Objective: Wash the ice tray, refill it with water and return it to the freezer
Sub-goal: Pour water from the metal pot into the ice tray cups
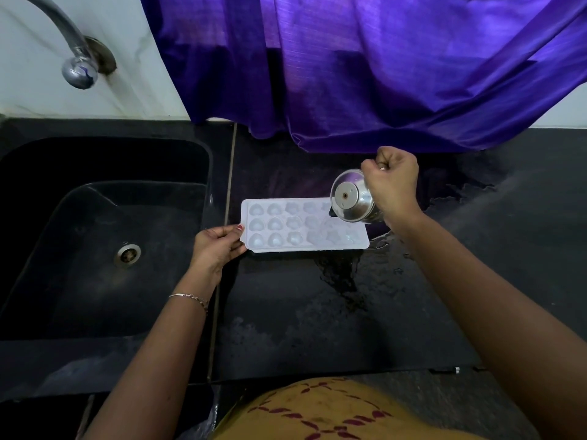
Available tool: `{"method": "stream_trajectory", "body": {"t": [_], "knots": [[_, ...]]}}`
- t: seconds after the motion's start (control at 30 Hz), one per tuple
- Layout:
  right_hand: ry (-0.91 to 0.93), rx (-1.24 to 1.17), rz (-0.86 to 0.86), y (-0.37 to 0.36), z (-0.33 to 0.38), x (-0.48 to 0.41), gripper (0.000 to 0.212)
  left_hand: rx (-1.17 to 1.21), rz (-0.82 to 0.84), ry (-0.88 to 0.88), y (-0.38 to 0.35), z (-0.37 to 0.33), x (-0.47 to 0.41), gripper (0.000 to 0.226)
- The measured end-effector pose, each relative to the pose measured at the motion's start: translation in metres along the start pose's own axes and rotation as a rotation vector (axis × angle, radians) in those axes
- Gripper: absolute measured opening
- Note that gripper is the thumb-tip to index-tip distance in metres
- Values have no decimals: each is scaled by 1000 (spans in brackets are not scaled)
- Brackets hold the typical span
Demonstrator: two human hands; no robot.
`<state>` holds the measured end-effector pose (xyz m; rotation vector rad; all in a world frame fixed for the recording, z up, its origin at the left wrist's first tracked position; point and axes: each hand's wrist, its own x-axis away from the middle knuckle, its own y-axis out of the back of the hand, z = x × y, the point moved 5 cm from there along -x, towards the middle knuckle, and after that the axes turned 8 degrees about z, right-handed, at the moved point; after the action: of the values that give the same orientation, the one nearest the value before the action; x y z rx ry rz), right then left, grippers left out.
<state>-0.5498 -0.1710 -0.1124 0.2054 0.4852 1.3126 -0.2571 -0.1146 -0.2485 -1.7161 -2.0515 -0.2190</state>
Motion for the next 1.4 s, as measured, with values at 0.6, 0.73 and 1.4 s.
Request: {"method": "stream_trajectory", "body": {"t": [0.6,0.73,1.4], "knots": [[-102,-223,69,-30,4,6,45,1,6,14,1,0,0,9],[-49,-172,100,-35,11,4,41,14,12,18,1,1,-1,9],[106,-1,71,-34,25,-5,43,18,17,18,3,3,-3,8]]}}
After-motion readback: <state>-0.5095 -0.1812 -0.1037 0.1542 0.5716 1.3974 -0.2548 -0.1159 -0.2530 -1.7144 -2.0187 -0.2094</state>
